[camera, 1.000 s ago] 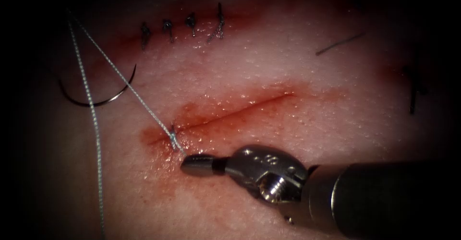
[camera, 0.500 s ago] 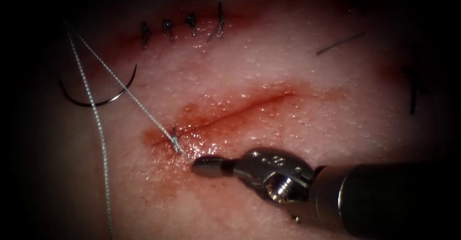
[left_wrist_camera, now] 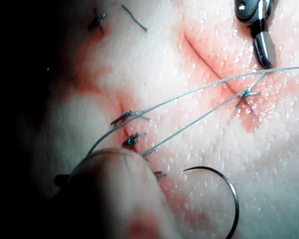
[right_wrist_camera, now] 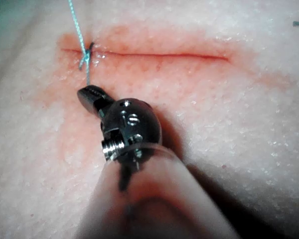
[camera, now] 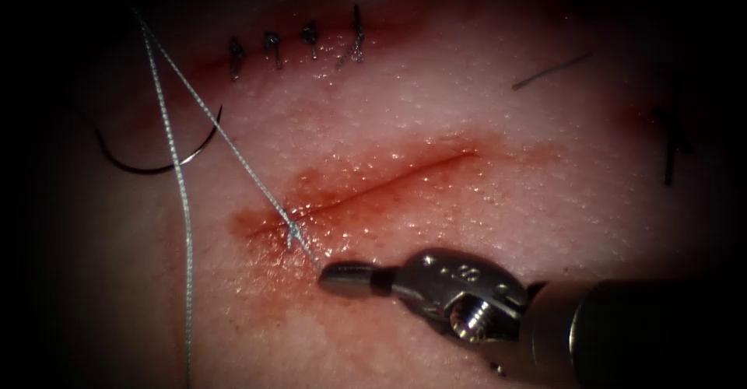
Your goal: Wound Closure
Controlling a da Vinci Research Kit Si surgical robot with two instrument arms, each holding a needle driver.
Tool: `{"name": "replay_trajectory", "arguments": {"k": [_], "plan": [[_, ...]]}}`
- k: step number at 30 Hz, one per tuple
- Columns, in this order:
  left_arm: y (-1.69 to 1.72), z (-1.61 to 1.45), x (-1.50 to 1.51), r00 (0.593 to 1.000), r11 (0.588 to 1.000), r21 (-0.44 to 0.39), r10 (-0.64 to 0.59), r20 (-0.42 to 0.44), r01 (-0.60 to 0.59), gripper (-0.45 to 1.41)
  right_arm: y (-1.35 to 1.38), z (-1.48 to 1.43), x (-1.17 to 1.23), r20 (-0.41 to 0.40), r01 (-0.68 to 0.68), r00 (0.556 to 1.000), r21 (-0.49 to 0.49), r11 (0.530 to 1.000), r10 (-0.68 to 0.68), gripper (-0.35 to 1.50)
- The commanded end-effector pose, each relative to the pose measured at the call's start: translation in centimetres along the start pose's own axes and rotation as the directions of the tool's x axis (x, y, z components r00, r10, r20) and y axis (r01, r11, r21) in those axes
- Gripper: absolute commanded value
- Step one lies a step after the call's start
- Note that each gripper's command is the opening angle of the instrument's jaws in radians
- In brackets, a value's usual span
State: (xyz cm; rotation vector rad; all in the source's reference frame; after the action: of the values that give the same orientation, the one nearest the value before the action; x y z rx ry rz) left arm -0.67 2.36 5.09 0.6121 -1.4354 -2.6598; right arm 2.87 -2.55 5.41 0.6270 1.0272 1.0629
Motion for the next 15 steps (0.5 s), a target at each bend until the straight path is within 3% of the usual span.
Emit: {"name": "replay_trajectory", "arguments": {"k": [1,3,7,9,12,15], "plan": [[0.02,0.02,0.11,1.0,1.0,0.002,-0.005,-0.02,0.005,-0.45,-0.02,0.07,0.0,-0.011,-0.008,1.0,0.0,1.0,0.008,0.74],[-0.03,-0.02,0.21,0.999,1.0,-0.003,-0.008,-0.048,0.008,-0.45,-0.04,0.05,0.07,-0.028,-0.017,0.999,0.005,1.0,0.018,1.08],[-0.18,-0.14,0.44,0.99,0.999,-0.014,-0.043,-0.131,0.041,-0.45,-0.07,-0.01,0.23,-0.051,-0.003,0.999,0.016,1.0,0.004,1.28],[-0.26,-0.19,0.54,0.984,0.998,-0.015,-0.062,-0.168,0.06,-0.45,-0.07,-0.05,0.33,-0.059,0.092,0.994,0.009,0.996,-0.091,1.3],[-0.42,-0.26,0.68,0.968,0.994,-0.02,-0.112,-0.225,0.11,-0.45,-0.08,-0.14,0.5,-0.067,0.241,0.968,-0.008,0.971,-0.241,1.18],[-0.59,-0.31,0.8,0.948,0.989,-0.022,-0.147,-0.283,0.147,-0.45,-0.06,-0.18,0.66,-0.074,0.308,0.948,-0.027,0.951,-0.309,1.04]]}}
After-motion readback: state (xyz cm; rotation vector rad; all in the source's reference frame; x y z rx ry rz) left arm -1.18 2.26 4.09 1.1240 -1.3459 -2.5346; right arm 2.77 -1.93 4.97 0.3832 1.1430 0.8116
